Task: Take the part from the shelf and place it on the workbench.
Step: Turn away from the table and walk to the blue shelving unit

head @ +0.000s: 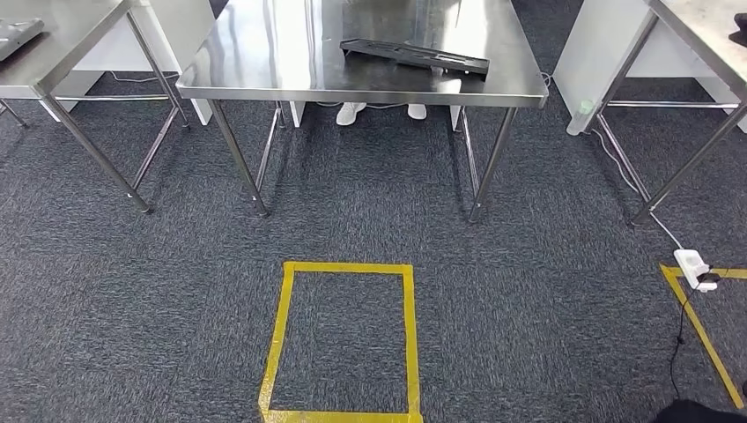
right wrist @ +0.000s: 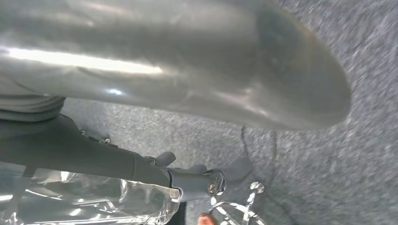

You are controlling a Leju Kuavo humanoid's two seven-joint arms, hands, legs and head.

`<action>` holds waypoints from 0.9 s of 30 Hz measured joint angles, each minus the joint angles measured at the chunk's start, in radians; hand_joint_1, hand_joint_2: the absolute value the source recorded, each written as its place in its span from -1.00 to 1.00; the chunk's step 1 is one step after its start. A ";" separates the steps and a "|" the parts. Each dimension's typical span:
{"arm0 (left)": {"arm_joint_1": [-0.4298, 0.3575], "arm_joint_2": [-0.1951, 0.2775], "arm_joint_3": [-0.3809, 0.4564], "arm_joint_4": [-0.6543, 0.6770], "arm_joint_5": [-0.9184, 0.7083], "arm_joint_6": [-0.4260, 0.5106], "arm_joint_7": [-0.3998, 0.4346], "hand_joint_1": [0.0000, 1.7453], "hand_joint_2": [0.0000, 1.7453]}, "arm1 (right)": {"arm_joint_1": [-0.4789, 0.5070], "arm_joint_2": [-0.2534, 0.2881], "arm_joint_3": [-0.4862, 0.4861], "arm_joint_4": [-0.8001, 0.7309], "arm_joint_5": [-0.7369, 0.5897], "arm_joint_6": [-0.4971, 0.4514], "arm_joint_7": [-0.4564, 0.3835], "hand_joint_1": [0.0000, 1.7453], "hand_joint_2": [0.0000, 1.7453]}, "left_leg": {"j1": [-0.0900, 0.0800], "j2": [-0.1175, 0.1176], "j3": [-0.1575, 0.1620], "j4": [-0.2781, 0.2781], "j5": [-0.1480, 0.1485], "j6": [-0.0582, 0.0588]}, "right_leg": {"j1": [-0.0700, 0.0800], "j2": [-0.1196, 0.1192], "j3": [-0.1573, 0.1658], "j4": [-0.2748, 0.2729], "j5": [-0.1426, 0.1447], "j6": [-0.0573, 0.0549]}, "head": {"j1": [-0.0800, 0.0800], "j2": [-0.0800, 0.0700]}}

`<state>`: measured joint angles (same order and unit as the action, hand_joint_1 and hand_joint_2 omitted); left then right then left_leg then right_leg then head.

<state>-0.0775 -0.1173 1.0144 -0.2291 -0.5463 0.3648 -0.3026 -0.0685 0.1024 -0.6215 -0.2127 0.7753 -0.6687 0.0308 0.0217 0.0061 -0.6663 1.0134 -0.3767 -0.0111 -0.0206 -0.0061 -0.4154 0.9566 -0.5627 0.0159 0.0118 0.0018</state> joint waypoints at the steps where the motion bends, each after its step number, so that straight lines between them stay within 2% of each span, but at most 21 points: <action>1: 0.001 0.000 0.000 0.000 -0.003 0.000 0.002 -1.00 -1.00 | 0.000 0.000 -0.001 0.000 0.000 -0.002 0.004 -1.00 -1.00 | 0.002 -0.001 -0.011 0.031 -0.038 -0.003 | -0.002 -0.004 -0.008 0.000 0.010 -0.011 | -0.001 0.000; 3: 0.000 0.002 -0.001 0.001 -0.008 0.001 0.005 -1.00 -1.00 | 0.002 0.000 -0.002 0.000 0.002 -0.004 0.010 -1.00 -1.00 | 0.004 -0.004 -0.043 0.149 -0.142 -0.008 | 0.001 -0.012 -0.025 0.001 0.026 -0.025 | -0.002 0.000; 4: 0.000 0.003 -0.001 0.001 -0.009 0.002 0.006 -1.00 -1.00 | 0.003 0.000 -0.003 0.000 0.002 -0.004 0.010 -1.00 -1.00 | 0.004 -0.004 -0.057 0.214 -0.174 -0.009 | 0.004 -0.018 -0.034 0.002 0.033 -0.027 | -0.002 0.000; 5: 0.000 0.004 -0.001 0.001 -0.009 0.002 0.006 -1.00 -1.00 | 0.004 0.001 -0.005 0.000 0.002 -0.005 0.010 -1.00 -1.00 | 0.004 -0.004 -0.060 0.260 -0.186 -0.010 | 0.006 -0.024 -0.042 0.002 0.038 -0.026 | -0.002 0.000; 6: 0.000 0.005 -0.001 0.001 -0.010 0.003 0.007 -1.00 -1.00 | 0.005 0.001 -0.007 0.000 0.002 -0.005 0.009 -1.00 -1.00 | 0.004 -0.004 -0.047 0.272 -0.179 -0.010 | 0.008 -0.031 -0.049 0.003 0.042 -0.025 | -0.003 0.000; 7: 0.000 0.006 -0.001 0.001 -0.010 0.004 0.007 -1.00 -1.00 | 0.006 0.001 -0.009 0.000 0.002 -0.005 0.007 -1.00 -1.00 | 0.004 -0.003 -0.014 0.243 -0.160 -0.008 | 0.008 -0.038 -0.053 0.005 0.045 -0.023 | -0.003 0.000; 9: -0.001 0.006 -0.001 0.001 -0.010 0.006 0.007 -1.00 -1.00 | 0.006 0.001 -0.011 0.000 0.003 -0.005 0.004 -1.00 -1.00 | 0.002 0.016 0.087 0.109 -0.123 -0.002 | 0.011 -0.052 -0.059 0.011 0.045 -0.019 | -0.003 0.000; 10: -0.004 0.006 -0.001 0.001 -0.010 0.007 0.007 -1.00 -1.00 | 0.005 0.002 -0.012 0.000 0.004 -0.005 0.002 -1.00 -1.00 | -0.002 0.028 0.125 0.051 -0.117 0.002 | 0.013 -0.059 -0.061 0.015 0.045 -0.016 | -0.002 0.000; 11: -0.006 0.007 -0.001 0.001 -0.010 0.008 0.007 -1.00 -1.00 | 0.004 0.002 -0.013 0.000 0.007 -0.004 0.000 -1.00 -1.00 | -0.006 0.037 0.148 0.011 -0.116 0.007 | 0.017 -0.067 -0.062 0.018 0.046 -0.012 | -0.001 0.000; 12: -0.008 0.007 -0.001 0.001 -0.010 0.009 0.008 -1.00 -1.00 | 0.002 0.002 -0.014 0.000 0.010 -0.004 -0.001 -1.00 -1.00 | -0.011 0.041 0.153 -0.005 -0.120 0.012 | 0.019 -0.074 -0.063 0.020 0.048 -0.006 | -0.001 0.000; 14: -0.009 0.006 -0.001 0.001 -0.007 0.012 0.008 -1.00 -1.00 | 0.000 0.002 -0.015 0.001 0.017 -0.004 -0.004 -1.00 -1.00 | -0.013 0.028 0.144 -0.015 -0.113 0.027 | 0.021 -0.084 -0.065 0.024 0.049 0.006 | -0.001 0.000; 15: -0.008 0.006 -0.001 0.001 -0.005 0.012 0.009 -1.00 -1.00 | -0.001 0.002 -0.015 0.001 0.020 -0.004 -0.006 -1.00 -1.00 | -0.011 0.021 0.141 -0.021 -0.107 0.037 | 0.020 -0.074 -0.073 0.036 0.041 0.009 | -0.001 0.000; 17: -0.009 0.005 -0.001 0.001 -0.003 0.013 0.009 -1.00 -1.00 | -0.001 0.002 -0.015 0.001 0.025 -0.003 -0.008 -1.00 -1.00 | -0.008 0.008 0.132 -0.030 -0.092 0.054 | 0.017 -0.036 -0.113 0.116 -0.007 0.007 | 0.001 0.000; 19: -0.010 0.005 -0.001 0.001 -0.002 0.013 0.010 -1.00 -1.00 | 0.001 0.001 -0.016 0.001 0.026 -0.002 -0.010 -1.00 -1.00 | -0.011 -0.009 0.118 -0.030 -0.082 0.061 | 0.012 -0.009 -0.173 0.251 -0.067 0.003 | 0.002 0.000; 20: -0.009 0.005 -0.001 0.001 -0.002 0.013 0.010 -1.00 -1.00 | 0.003 0.000 -0.016 0.001 0.026 -0.002 -0.011 -1.00 -1.00 | -0.011 -0.019 0.112 -0.029 -0.078 0.060 | 0.010 -0.005 -0.192 0.297 -0.081 0.006 | 0.001 0.000; 21: -0.009 0.004 -0.001 0.002 -0.002 0.013 0.010 -1.00 -1.00 | 0.004 -0.001 -0.017 0.001 0.026 -0.002 -0.012 -1.00 -1.00 | -0.011 -0.030 0.107 -0.029 -0.073 0.059 | 0.009 -0.003 -0.196 0.311 -0.079 0.013 | 0.002 0.000; 22: -0.009 0.003 -0.001 0.002 -0.002 0.013 0.010 -1.00 -1.00 | 0.004 -0.001 -0.017 0.001 0.026 -0.002 -0.013 -1.00 -1.00 | -0.011 -0.040 0.104 -0.029 -0.069 0.056 | 0.008 0.000 -0.177 0.278 -0.060 0.023 | 0.002 0.000; 23: -0.009 0.002 -0.001 0.002 -0.002 0.013 0.010 -1.00 -1.00 | 0.004 -0.002 -0.018 0.001 0.026 -0.002 -0.014 -1.00 -1.00 | -0.011 -0.051 0.102 -0.028 -0.066 0.053 | 0.005 0.009 -0.142 0.213 -0.032 0.032 | 0.002 0.000; 24: -0.009 0.000 -0.001 0.002 -0.002 0.013 0.010 -1.00 -1.00 | 0.004 -0.002 -0.018 0.001 0.026 -0.002 -0.014 -1.00 -1.00 | -0.013 -0.062 0.100 -0.026 -0.063 0.048 | 0.002 0.032 -0.104 0.135 -0.005 0.040 | 0.002 0.000; 25: -0.009 0.000 -0.001 0.002 -0.002 0.013 0.010 -1.00 -1.00 | 0.004 -0.003 -0.018 0.001 0.026 -0.002 -0.014 -1.00 -1.00 | -0.015 -0.072 0.097 -0.023 -0.060 0.044 | 0.000 0.050 -0.074 0.072 0.017 0.041 | 0.001 0.000; 27: -0.009 -0.001 -0.001 0.003 -0.002 0.013 0.010 -1.00 -1.00 | 0.004 -0.002 -0.018 0.001 0.025 -0.002 -0.015 -1.00 -1.00 | -0.018 -0.089 0.089 -0.018 -0.055 0.032 | 0.000 0.071 -0.055 0.020 0.031 0.030 | 0.000 0.000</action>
<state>-0.0868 -0.1182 1.0138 -0.2265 -0.5483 0.3780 -0.2930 -0.0646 0.0999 -0.6400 -0.2117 0.8006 -0.6706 0.0156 0.0042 -0.0826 -0.5773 0.9950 -0.4316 0.0207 -0.0201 0.0648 -0.4703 0.9765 -0.5313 0.0460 0.0120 0.0019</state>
